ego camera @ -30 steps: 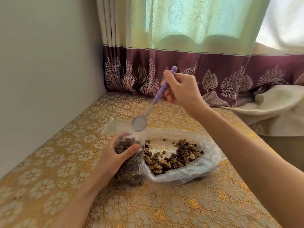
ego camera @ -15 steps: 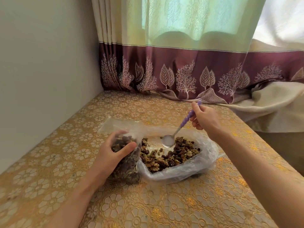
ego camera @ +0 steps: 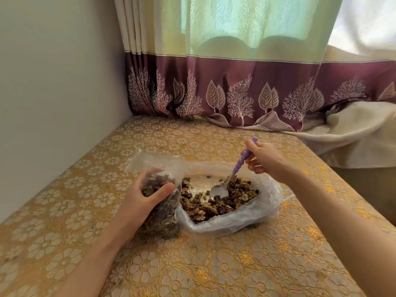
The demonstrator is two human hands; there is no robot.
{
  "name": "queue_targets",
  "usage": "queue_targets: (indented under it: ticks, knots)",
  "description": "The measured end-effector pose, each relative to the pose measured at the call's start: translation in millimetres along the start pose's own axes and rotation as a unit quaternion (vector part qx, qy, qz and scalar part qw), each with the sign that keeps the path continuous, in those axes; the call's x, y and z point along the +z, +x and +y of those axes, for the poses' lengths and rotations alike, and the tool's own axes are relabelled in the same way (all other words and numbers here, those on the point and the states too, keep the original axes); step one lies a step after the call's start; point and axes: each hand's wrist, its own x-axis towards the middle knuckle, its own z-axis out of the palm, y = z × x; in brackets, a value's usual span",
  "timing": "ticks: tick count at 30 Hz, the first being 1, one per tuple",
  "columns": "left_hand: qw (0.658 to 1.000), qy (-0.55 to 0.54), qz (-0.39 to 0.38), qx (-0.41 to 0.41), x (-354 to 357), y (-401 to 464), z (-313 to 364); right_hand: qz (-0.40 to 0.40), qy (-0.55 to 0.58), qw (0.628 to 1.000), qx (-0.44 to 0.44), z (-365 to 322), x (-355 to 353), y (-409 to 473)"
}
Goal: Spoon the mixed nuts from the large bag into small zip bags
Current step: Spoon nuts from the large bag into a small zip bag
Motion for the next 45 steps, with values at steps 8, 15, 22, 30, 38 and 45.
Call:
queue_targets:
  ticks: [8, 15, 22, 30, 38, 45]
  knots:
    - [1.0, 0.007, -0.004, 0.004, -1.2, -0.4, -1.1, -0.076, -0.003, 0.997, 0.005, 0.5, -0.3, -6.3]
    - [1.0, 0.014, -0.007, 0.005, -2.2, 0.6, -2.2, -0.118, -0.007, 0.993, 0.024, -2.6, 14.7, -9.3]
    - [1.0, 0.013, -0.007, 0.01, -2.0, 2.5, -4.1, -0.029, 0.021, 0.998, 0.054, -0.8, 12.9, -1.5]
    - [1.0, 0.021, -0.006, 0.014, -2.5, 1.2, -3.5, 0.023, 0.121, 0.991, 0.053, -15.6, 13.0, 1.4]
    - [1.0, 0.026, -0.006, 0.008, -2.0, -0.7, 1.0, 0.018, 0.18, 0.984, 0.001, -70.9, 20.1, 0.6]
    - [1.0, -0.005, -0.002, -0.013, -1.9, 0.3, 0.4, -0.028, 0.154, 0.985, -0.077, -99.1, 54.9, -19.4]
